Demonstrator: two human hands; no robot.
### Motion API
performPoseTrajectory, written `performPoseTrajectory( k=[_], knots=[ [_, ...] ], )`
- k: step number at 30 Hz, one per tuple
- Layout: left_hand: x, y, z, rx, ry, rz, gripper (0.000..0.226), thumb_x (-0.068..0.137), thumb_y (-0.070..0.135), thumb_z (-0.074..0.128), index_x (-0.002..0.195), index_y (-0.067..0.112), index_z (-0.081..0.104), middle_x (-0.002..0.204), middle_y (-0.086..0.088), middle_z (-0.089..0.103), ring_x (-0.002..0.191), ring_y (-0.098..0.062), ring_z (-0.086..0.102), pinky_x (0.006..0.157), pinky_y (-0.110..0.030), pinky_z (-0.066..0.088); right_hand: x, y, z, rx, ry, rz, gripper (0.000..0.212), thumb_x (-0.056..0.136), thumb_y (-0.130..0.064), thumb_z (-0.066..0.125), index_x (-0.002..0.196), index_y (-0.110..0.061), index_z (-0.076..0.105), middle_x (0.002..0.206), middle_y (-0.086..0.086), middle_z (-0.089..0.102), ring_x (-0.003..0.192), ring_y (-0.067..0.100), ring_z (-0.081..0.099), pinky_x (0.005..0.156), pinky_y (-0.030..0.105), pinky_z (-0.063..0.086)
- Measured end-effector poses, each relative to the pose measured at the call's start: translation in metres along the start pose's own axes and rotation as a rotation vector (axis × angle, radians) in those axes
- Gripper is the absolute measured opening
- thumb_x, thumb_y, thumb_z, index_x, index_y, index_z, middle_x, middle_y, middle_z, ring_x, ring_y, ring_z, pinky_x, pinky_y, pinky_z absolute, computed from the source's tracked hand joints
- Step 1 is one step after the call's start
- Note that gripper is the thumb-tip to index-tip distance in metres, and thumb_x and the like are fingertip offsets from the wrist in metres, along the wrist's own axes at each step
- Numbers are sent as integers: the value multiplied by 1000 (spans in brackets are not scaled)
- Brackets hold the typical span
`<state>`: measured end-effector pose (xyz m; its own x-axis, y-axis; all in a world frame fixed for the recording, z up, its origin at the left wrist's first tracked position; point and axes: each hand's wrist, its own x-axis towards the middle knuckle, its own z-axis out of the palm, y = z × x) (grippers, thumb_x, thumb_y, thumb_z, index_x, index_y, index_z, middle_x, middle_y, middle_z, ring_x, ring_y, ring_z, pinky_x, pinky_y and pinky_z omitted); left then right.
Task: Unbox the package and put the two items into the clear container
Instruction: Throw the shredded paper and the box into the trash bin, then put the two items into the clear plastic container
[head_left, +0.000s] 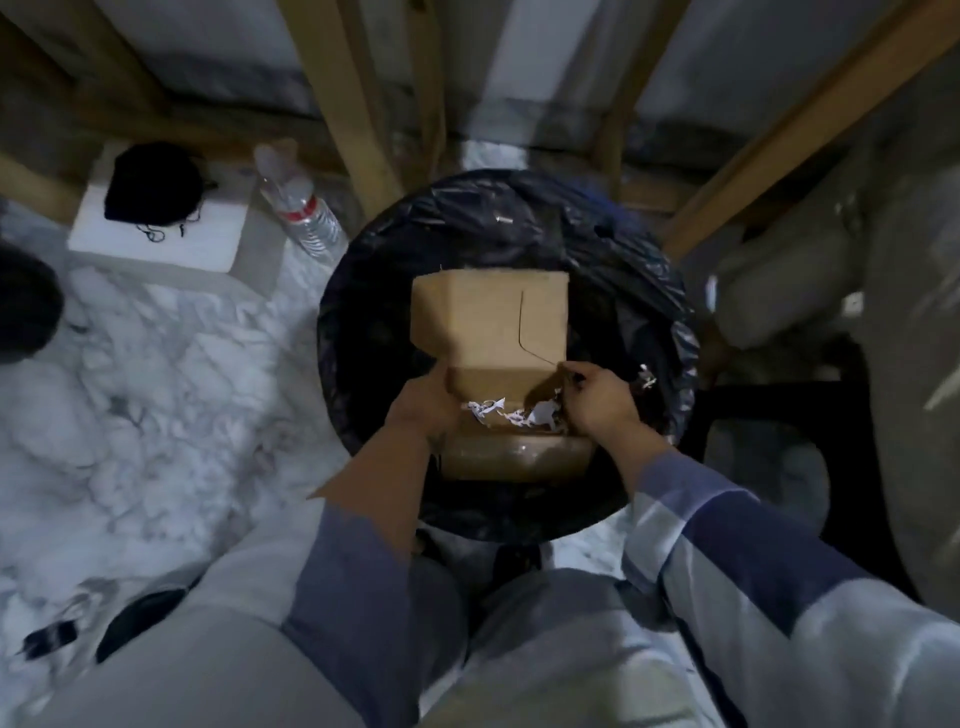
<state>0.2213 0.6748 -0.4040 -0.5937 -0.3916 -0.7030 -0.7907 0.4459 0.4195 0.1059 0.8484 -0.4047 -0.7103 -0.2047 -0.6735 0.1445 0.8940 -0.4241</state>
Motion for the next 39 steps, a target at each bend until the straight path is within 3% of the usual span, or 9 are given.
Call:
performPoseTrajectory(
  k=[6,10,15,22,24,26,29,34,39],
  knots=[
    [26,0,21,20,-62,17,52,90,40,43,138,20,44,140,-16,50,127,-35,48,105,-38,41,27,-2,16,45,-137,44,40,86,-22,59,126,-19,57,128,11,61,115,32,58,98,35,47],
    [-8,24,0,-4,-65,21,41,96,28,43,137,20,45,138,-16,51,130,-36,43,108,-43,38,-6,-27,-9,39,-199,24,41,87,-20,58,128,-16,55,121,12,60,109,30,59,83,28,47],
    [-92,67,-66,-77,-11,76,37,96,26,42,131,19,51,147,-11,42,129,-33,45,106,-34,39,-81,-77,-79,14,-224,-30,31,90,-18,53,119,-14,60,122,9,64,113,24,58,87,25,43],
    [-217,135,-178,-237,84,120,36,97,6,39,130,3,53,123,-13,60,114,-27,56,88,-18,40,-204,-176,-187,-108,-178,-233,32,92,-15,51,123,-15,58,127,7,58,114,26,56,83,25,41],
    [-233,146,-208,-309,97,158,38,99,4,35,133,-3,49,113,-14,61,103,-26,58,83,-17,44,-226,-206,-207,-146,-182,-301,30,93,-18,49,121,-14,58,116,8,60,99,24,58,82,32,45],
    [-245,151,-238,-217,157,201,37,99,10,36,132,6,51,123,-11,60,111,-25,57,87,-20,42,-241,-233,-221,-181,-166,-358,30,93,-19,49,121,-12,58,103,6,59,89,22,56,78,34,45],
    [-257,149,-281,-61,207,236,37,99,18,37,132,17,53,129,-6,58,105,-23,59,82,-26,44,-259,-271,-236,-225,-120,-426,32,94,-16,46,122,-7,58,112,14,64,97,27,60,82,34,46],
    [-251,138,-356,65,322,285,35,97,17,42,127,17,58,123,-8,63,109,-28,61,88,-30,47,-267,-333,-248,-224,-51,-439,34,94,-14,45,126,-11,55,84,8,58,60,18,50,46,23,40],
    [-215,126,-440,116,405,345,35,95,13,45,127,12,59,129,-9,61,116,-27,57,95,-26,42,-251,-398,-246,-200,47,-417,37,94,-19,46,131,-15,52,99,5,50,95,23,53,54,21,35]
  ],
)
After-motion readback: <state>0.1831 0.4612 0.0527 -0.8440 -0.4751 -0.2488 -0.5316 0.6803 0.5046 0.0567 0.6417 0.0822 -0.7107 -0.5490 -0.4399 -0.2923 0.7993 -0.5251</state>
